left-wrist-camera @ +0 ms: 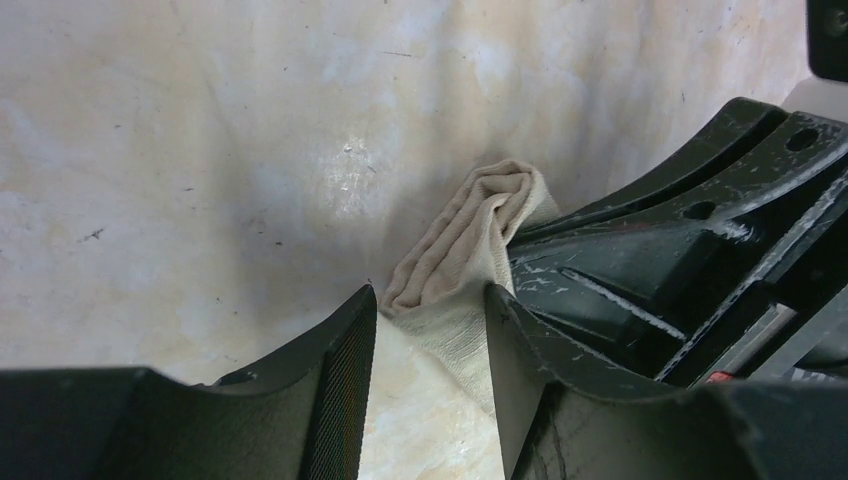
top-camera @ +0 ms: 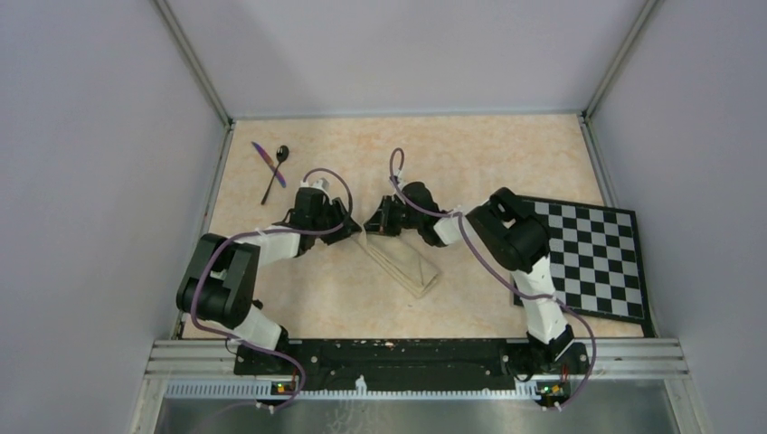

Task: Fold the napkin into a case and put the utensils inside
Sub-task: Grasp the top corner of the smaller rectangle folded napkin from the folded napkin.

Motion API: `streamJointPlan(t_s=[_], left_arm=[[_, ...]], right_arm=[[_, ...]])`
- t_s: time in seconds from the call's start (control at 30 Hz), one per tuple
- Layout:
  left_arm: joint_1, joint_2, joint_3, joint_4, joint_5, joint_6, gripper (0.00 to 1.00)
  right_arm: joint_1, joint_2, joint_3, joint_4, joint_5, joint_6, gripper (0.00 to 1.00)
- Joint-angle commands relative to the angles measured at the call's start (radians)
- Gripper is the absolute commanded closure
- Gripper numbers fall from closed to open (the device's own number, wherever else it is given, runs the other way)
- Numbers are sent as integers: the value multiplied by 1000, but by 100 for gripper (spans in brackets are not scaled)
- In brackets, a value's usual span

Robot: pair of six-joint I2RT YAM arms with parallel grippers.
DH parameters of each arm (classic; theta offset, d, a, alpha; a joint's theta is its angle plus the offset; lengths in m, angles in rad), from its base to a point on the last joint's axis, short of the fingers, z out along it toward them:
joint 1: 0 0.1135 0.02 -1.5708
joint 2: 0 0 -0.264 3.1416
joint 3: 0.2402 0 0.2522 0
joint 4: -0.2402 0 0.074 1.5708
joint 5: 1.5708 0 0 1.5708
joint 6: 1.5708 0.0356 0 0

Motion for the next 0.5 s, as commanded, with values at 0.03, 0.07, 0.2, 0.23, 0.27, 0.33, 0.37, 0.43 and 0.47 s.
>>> streamJointPlan(t_s=[0.03,0.07,0.2,0.23,0.27,0.33,0.37,0.43,0.47], left_arm=[[-8,19,21,-6,-9,9,49],[-8,10,16,-12,-16,14,49],[-7,-54,-24,-28,-27,26,48],[-7,-73,-37,-35,-26,24,47],[-7,-95,-48,-40,-23,22,46],[-7,-142,-81,-41,-13,6,46],[-7,-165,-99,-35,-6,-5,45],[-9,-193,-145,-10,18,-33,46],[-11,-196,-159,6,29,-46,47]], right_arm=[[33,-19,-3,69,26,36,100],[24,-44,-25,52,23,16,100],[-15,-134,-53,-54,-32,-100,92],[-23,-150,-64,-72,-49,-119,91],[-28,-168,-80,-75,-62,-134,90],[-30,-189,-102,-84,-75,-155,89],[-29,-193,-111,-82,-82,-160,89],[-21,-187,-125,-54,-86,-148,91],[-13,-179,-127,-43,-82,-142,92]])
